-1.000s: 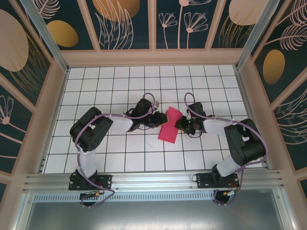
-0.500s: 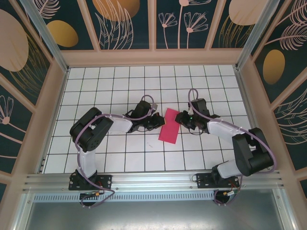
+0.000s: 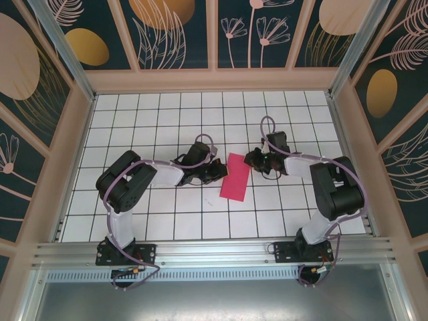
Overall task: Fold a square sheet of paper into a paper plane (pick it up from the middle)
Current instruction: Fold the square sheet of paper in half at the center of the table.
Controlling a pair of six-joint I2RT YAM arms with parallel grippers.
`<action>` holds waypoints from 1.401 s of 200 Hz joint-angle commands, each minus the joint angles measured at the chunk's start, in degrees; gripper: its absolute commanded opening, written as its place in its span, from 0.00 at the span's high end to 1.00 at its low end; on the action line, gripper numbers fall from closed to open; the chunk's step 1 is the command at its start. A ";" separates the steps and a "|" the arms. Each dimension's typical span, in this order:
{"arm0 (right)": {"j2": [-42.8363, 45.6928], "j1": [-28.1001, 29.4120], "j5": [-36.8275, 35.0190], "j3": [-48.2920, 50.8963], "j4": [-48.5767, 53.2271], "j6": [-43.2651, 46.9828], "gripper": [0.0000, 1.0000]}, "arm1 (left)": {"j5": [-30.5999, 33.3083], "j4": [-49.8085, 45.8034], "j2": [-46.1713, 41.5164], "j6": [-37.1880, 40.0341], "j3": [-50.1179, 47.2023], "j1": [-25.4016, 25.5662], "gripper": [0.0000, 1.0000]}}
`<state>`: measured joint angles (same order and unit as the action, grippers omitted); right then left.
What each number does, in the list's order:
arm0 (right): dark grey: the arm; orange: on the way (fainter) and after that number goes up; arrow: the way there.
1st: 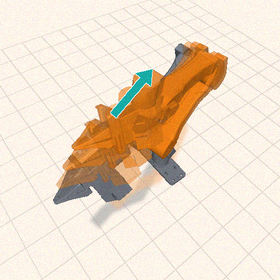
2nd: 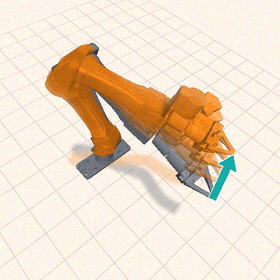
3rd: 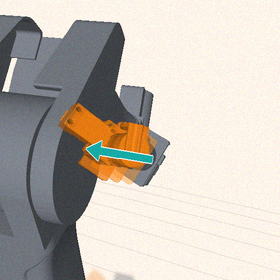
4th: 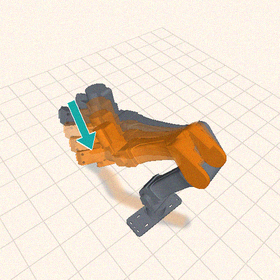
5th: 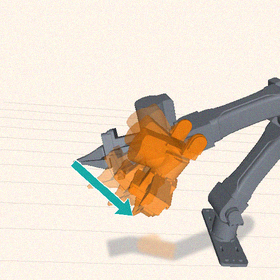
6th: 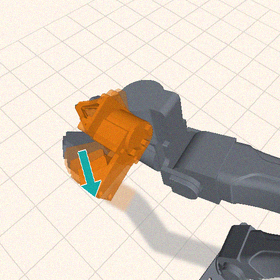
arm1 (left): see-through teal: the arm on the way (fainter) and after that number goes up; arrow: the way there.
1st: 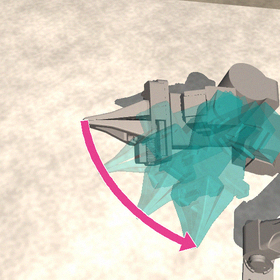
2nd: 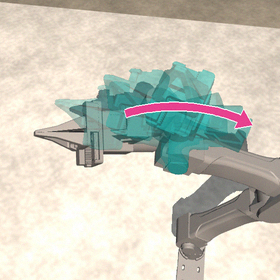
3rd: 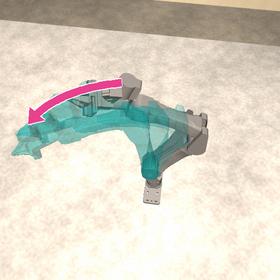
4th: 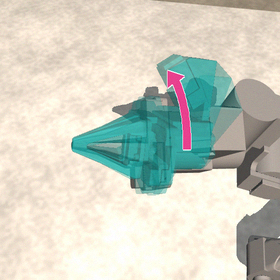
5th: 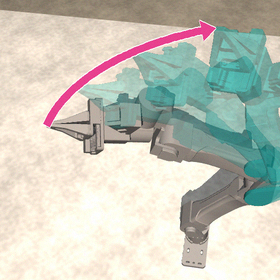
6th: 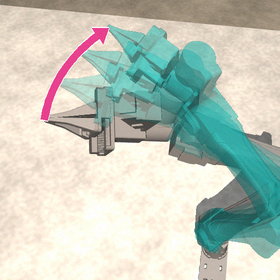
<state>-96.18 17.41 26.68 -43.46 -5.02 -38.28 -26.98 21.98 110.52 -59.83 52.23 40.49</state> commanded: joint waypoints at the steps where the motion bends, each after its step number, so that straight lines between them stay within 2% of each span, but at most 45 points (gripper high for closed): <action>1: -3.19 -0.64 0.73 -0.10 -1.32 1.01 0.79 | -1.05 -1.38 0.77 1.34 1.76 -0.22 1.00; 32: -4.83 -1.03 -0.29 -0.53 0.23 1.06 0.80 | -1.49 -2.68 1.87 1.87 2.52 -0.15 1.00; 82: 1.97 -1.52 1.54 -3.84 1.59 0.75 0.79 | -1.26 -3.77 2.22 2.22 3.17 -0.23 1.00; 115: -2.38 -2.84 3.76 -4.59 0.09 1.07 0.79 | -1.63 -3.86 2.42 2.42 3.17 -0.16 1.00; 185: -10.44 -3.17 -2.57 -4.59 2.69 0.53 0.79 | -1.57 -4.15 2.24 2.44 3.14 -0.15 1.00; 241: 0.98 -2.47 1.61 -5.65 6.68 1.65 0.78 | -1.11 -3.83 1.80 2.31 2.89 -0.19 1.00; 280: 7.98 2.29 -1.45 0.71 7.18 -1.97 0.78 | -1.12 -2.75 1.86 1.74 2.66 -0.21 1.00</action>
<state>-92.62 16.78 26.87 -47.16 0.43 -38.04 -28.03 18.85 111.83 -58.57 54.33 40.49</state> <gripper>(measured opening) 0.223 0.068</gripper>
